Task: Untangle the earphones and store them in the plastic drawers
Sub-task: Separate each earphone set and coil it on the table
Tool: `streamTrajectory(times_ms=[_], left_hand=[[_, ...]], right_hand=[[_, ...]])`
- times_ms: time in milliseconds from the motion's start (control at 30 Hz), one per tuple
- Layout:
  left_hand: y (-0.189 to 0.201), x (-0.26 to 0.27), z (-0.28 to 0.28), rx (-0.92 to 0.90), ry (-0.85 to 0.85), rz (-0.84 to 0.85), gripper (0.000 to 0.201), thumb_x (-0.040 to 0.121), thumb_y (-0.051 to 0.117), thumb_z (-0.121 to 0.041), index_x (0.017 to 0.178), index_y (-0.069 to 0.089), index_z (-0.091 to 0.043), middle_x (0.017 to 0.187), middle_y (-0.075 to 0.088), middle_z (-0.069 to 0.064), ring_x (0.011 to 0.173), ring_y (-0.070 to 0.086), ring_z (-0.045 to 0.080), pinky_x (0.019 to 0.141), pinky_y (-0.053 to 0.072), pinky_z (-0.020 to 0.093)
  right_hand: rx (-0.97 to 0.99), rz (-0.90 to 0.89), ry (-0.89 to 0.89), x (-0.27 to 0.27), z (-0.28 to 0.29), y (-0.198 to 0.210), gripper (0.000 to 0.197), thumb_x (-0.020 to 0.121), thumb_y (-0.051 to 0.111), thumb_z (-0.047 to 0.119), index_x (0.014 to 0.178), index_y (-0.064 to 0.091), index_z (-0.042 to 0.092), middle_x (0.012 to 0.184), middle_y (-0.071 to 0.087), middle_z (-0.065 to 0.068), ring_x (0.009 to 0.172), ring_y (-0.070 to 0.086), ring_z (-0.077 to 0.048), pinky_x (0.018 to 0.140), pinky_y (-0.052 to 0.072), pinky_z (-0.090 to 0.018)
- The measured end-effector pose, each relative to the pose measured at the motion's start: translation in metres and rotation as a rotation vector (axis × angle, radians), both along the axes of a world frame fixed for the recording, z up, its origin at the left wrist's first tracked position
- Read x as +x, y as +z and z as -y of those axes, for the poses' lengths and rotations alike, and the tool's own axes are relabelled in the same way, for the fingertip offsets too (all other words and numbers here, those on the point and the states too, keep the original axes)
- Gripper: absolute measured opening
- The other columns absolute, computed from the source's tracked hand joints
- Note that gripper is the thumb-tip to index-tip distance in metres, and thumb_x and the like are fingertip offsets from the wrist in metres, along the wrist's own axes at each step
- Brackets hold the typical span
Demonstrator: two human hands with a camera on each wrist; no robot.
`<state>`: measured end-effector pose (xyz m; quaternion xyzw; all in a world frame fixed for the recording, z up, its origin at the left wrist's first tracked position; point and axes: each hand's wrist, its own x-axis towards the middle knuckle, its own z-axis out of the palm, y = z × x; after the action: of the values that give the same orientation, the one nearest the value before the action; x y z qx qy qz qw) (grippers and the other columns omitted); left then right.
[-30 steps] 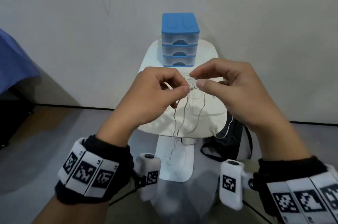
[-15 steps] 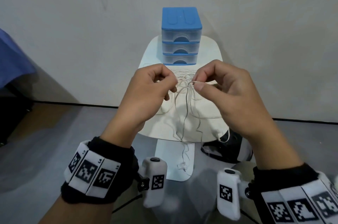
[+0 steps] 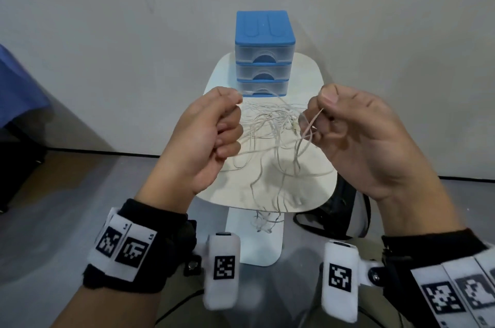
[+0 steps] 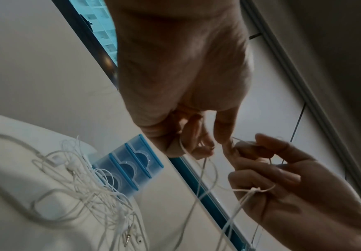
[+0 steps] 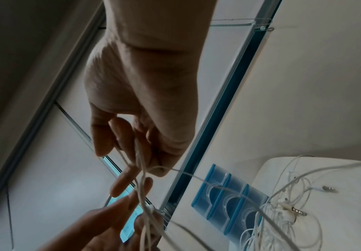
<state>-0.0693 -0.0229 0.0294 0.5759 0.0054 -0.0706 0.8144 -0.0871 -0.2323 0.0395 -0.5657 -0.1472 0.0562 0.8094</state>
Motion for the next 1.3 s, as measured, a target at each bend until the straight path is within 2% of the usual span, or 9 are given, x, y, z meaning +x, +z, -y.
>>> streamTrajectory(times_ms=[167, 333, 400, 500, 633, 900, 1067, 1167, 1300], left_hand=[[-0.006, -0.007, 0.010, 0.360, -0.136, 0.125, 0.015, 0.106, 0.053, -0.017, 0.095, 0.060, -0.024, 0.062, 0.035, -0.004, 0.050, 0.021, 0.010, 0.042, 0.018, 0.020], [-0.007, -0.010, 0.010, 0.400, -0.249, 0.270, 0.027, 0.102, 0.057, -0.009, 0.115, 0.063, -0.031, 0.079, 0.054, -0.004, 0.051, 0.031, 0.009, 0.046, 0.027, 0.023], [-0.008, -0.010, 0.011, 0.452, -0.272, 0.331, 0.025, 0.101, 0.061, -0.008, 0.112, 0.067, -0.030, 0.080, 0.056, -0.012, 0.050, 0.036, 0.005, 0.049, 0.030, 0.021], [-0.012, -0.007, 0.016, 0.550, -0.289, 0.352, 0.007, 0.099, 0.067, -0.016, 0.093, 0.071, -0.016, 0.074, 0.058, -0.013, 0.049, 0.043, 0.001, 0.051, 0.032, 0.018], [-0.021, -0.005, 0.017, 0.606, -0.329, 0.278, 0.014, 0.097, 0.070, -0.025, 0.087, 0.073, -0.016, 0.083, 0.066, -0.001, 0.056, 0.040, 0.005, 0.055, 0.035, 0.022], [-0.034, -0.005, 0.010, 0.635, -0.403, 0.201, 0.024, 0.104, 0.060, -0.023, 0.095, 0.078, -0.011, 0.094, 0.073, -0.002, 0.060, 0.049, 0.004, 0.064, 0.048, 0.022], [-0.037, -0.006, 0.004, 0.628, -0.307, 0.194, 0.034, 0.109, 0.048, -0.031, 0.103, 0.080, -0.021, 0.100, 0.075, -0.016, 0.086, 0.063, 0.005, 0.086, 0.049, 0.022], [-0.031, -0.004, -0.003, 0.618, -0.149, 0.285, 0.036, 0.110, 0.045, -0.030, 0.103, 0.080, -0.024, 0.107, 0.076, -0.017, 0.102, 0.065, -0.002, 0.089, 0.045, 0.022], [-0.013, 0.002, -0.014, 0.327, 0.058, 0.391, 0.041, 0.111, 0.041, -0.027, 0.094, 0.077, -0.018, 0.076, 0.067, 0.002, 0.073, 0.061, 0.016, 0.075, 0.050, 0.027]], right_hand=[[-0.133, 0.004, -0.010, 0.000, -0.007, 0.013, 0.035, 0.091, 0.060, 0.008, 0.063, 0.042, 0.015, 0.072, 0.073, -0.008, 0.067, 0.039, -0.035, 0.058, 0.035, -0.024], [-0.188, 0.057, 0.055, -0.002, -0.008, 0.022, 0.032, 0.082, 0.053, 0.002, 0.067, 0.026, 0.011, 0.110, 0.073, -0.022, 0.041, 0.032, -0.011, 0.055, 0.023, -0.032], [-0.166, 0.109, 0.111, -0.001, -0.006, 0.025, 0.030, 0.079, 0.053, 0.001, 0.067, 0.027, 0.008, 0.117, 0.071, -0.019, 0.052, 0.046, -0.015, 0.062, 0.033, -0.031], [-0.108, 0.245, 0.192, 0.001, -0.006, 0.032, 0.027, 0.074, 0.055, -0.001, 0.063, 0.034, 0.010, 0.132, 0.065, -0.015, 0.096, 0.058, -0.027, 0.086, 0.043, -0.034], [-0.166, 0.432, 0.145, 0.000, -0.008, 0.039, 0.027, 0.069, 0.058, 0.002, 0.059, 0.037, 0.014, 0.143, 0.061, -0.014, 0.136, 0.053, -0.025, 0.103, 0.040, -0.037], [-0.081, 0.542, 0.043, -0.002, -0.005, 0.039, 0.027, 0.069, 0.057, 0.001, 0.058, 0.038, 0.017, 0.150, 0.051, -0.023, 0.148, 0.041, -0.029, 0.111, 0.031, -0.045], [-0.103, 0.530, -0.104, -0.003, 0.012, 0.033, 0.026, 0.069, 0.055, 0.004, 0.057, 0.038, 0.019, 0.149, 0.055, -0.015, 0.147, 0.043, -0.022, 0.111, 0.029, -0.045], [-0.067, 0.393, -0.195, -0.002, 0.024, 0.023, 0.025, 0.074, 0.059, 0.006, 0.057, 0.051, 0.023, 0.133, 0.067, -0.013, 0.132, 0.057, -0.026, 0.102, 0.040, -0.041], [-0.144, 0.229, -0.316, 0.002, 0.031, 0.012, 0.027, 0.088, 0.061, 0.011, 0.064, 0.056, 0.021, 0.100, 0.076, -0.009, 0.093, 0.067, -0.024, 0.080, 0.045, -0.034]])
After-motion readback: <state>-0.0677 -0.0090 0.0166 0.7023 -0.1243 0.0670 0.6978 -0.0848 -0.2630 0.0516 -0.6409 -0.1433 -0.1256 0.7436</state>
